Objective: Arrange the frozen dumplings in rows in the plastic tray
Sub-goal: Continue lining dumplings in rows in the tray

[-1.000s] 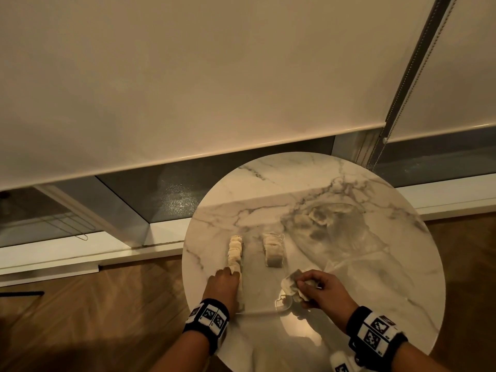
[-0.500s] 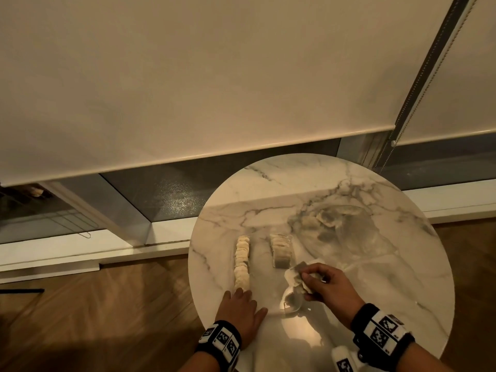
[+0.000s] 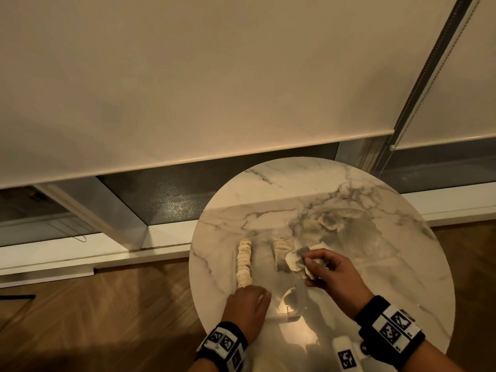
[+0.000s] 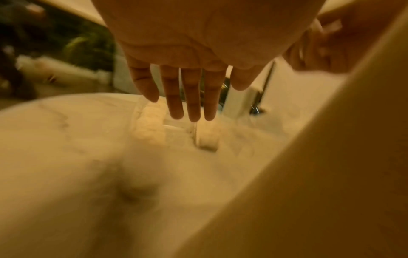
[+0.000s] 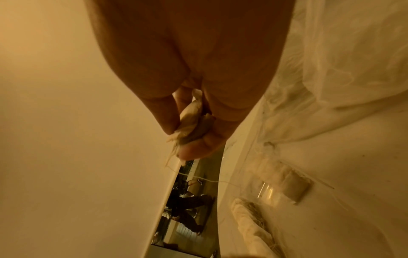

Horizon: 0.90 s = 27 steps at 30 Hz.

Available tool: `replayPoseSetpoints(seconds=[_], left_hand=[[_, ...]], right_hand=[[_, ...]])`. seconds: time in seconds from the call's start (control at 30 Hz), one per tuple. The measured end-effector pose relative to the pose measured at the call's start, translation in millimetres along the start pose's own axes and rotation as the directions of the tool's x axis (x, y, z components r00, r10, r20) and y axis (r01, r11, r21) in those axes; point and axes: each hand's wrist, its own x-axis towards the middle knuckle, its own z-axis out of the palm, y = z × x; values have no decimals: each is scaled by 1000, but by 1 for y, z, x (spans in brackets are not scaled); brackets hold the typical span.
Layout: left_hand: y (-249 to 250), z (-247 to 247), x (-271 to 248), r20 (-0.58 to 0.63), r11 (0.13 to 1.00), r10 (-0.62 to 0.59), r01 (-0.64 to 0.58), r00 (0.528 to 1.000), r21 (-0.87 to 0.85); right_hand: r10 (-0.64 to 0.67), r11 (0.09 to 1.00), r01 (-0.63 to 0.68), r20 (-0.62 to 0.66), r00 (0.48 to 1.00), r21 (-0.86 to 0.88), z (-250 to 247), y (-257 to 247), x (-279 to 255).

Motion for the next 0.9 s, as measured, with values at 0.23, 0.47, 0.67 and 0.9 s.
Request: replayPoseSetpoints(seconds=[0.23, 0.47, 0.67, 0.9], left_hand=[[50, -41, 8, -88, 597, -105, -8, 991, -803], [38, -31, 14, -138, 655, -121, -25, 983, -755], [30, -29, 21, -139, 672, -129, -16, 982, -741], [25, -42, 41, -149, 675, -177, 9, 973, -738]], right_hand=[[26, 999, -24, 43, 999, -26, 20, 7, -4], [67, 996, -64, 39, 997, -61, 21, 16, -8], [86, 993, -84, 17, 996, -81, 14, 19, -7], [103, 994, -104, -21, 994, -45, 6, 23, -2]])
